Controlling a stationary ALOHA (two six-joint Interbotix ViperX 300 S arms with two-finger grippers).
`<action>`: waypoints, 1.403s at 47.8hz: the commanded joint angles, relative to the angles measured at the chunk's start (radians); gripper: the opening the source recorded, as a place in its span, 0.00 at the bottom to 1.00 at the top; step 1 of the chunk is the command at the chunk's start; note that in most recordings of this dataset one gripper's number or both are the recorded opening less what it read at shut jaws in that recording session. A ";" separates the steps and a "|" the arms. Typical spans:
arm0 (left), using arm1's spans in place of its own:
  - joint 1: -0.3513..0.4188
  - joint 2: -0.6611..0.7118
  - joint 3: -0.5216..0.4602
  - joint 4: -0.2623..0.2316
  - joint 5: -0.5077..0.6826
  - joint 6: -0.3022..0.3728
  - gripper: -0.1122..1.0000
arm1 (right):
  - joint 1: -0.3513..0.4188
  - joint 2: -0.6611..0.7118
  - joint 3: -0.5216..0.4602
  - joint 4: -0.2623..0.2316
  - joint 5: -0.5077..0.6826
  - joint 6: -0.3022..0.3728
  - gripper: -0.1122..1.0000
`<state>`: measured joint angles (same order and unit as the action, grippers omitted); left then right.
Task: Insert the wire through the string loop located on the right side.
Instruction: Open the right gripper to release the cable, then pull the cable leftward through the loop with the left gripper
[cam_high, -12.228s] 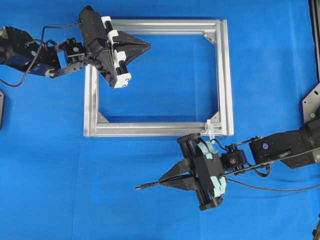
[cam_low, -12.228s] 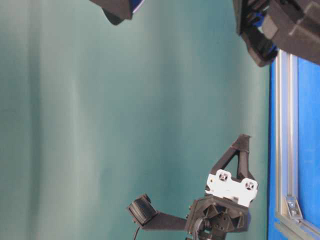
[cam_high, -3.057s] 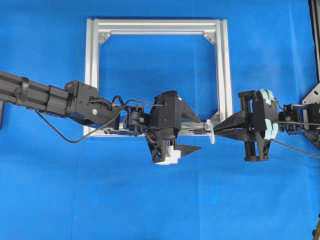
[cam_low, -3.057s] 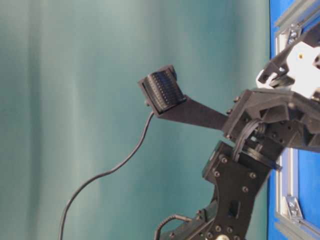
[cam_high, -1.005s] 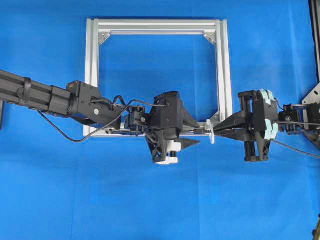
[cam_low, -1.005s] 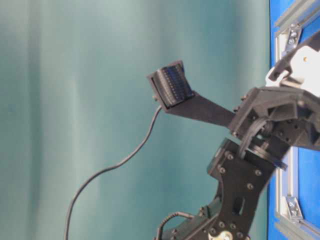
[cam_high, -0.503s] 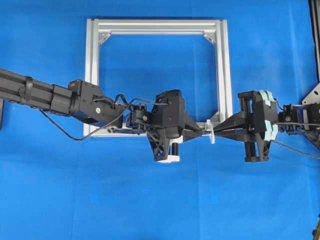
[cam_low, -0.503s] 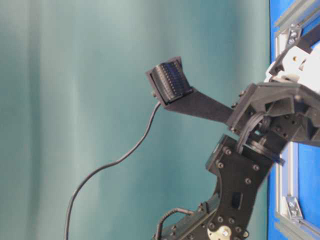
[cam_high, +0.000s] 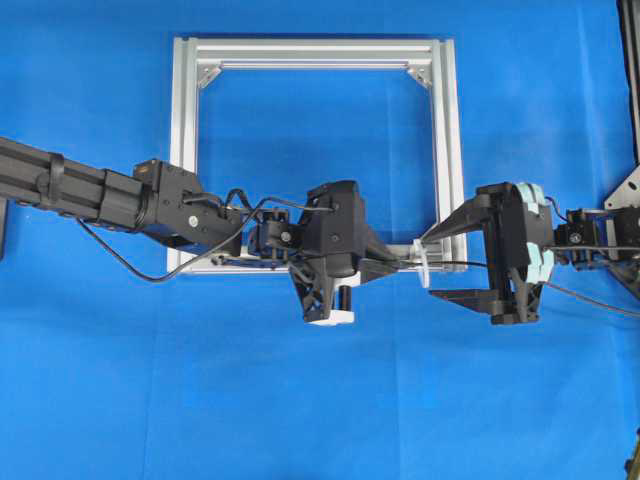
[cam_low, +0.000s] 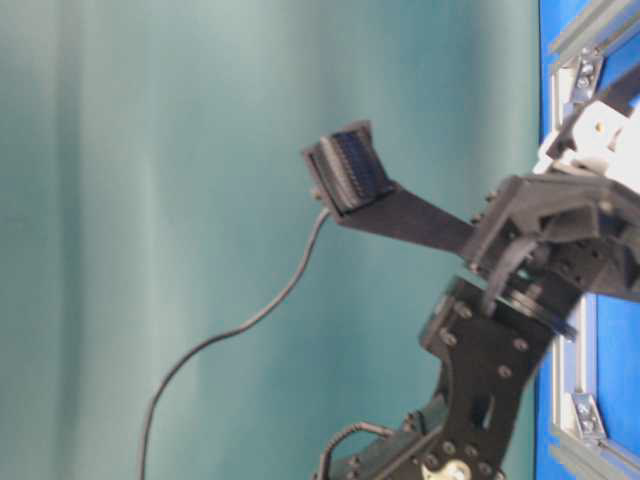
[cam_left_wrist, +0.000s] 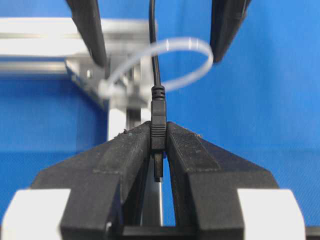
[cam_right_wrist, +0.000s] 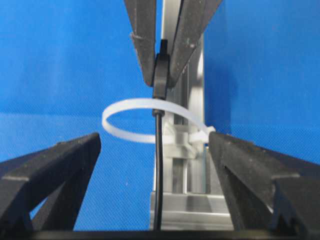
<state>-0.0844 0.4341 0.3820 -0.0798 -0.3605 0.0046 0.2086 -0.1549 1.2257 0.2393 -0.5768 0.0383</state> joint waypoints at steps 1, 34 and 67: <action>0.002 -0.051 0.006 -0.002 -0.014 -0.002 0.17 | -0.002 -0.017 -0.009 0.002 -0.005 -0.003 0.92; -0.018 -0.433 0.514 -0.002 -0.100 -0.046 0.17 | -0.002 -0.035 -0.017 -0.003 0.025 -0.009 0.93; -0.031 -0.775 0.928 0.002 -0.091 -0.081 0.17 | -0.002 -0.063 -0.026 -0.003 0.054 -0.009 0.93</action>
<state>-0.1135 -0.3283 1.3116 -0.0798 -0.4510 -0.0813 0.2086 -0.2025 1.2210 0.2378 -0.5200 0.0307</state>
